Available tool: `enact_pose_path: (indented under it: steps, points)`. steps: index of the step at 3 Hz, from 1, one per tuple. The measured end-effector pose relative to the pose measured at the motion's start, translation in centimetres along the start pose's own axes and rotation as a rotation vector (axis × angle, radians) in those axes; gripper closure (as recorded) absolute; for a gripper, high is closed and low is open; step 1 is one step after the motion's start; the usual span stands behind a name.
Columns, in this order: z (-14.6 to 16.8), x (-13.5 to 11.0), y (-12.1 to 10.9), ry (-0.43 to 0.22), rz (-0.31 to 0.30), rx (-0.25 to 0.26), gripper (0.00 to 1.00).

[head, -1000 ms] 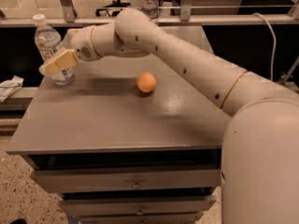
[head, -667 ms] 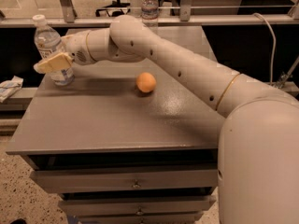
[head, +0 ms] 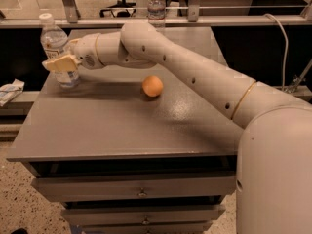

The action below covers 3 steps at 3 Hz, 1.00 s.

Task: Pick blue plastic bottle

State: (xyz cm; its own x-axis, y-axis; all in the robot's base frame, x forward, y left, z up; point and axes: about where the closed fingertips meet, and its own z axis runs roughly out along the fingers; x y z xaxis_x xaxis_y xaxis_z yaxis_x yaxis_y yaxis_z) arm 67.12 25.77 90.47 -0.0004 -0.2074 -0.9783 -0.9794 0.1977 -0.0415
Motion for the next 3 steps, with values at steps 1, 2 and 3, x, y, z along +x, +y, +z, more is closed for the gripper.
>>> enact_pose_path:
  steps: [1,2,3]
  points:
    - [-2.8,-1.7,-1.1,-0.073,0.002,0.03,0.95]
    - [-6.7,-3.5,-2.0,-0.166,0.005,0.072,1.0]
    - [-7.6,-3.9,-2.1,-0.181,0.004,0.082,1.0]
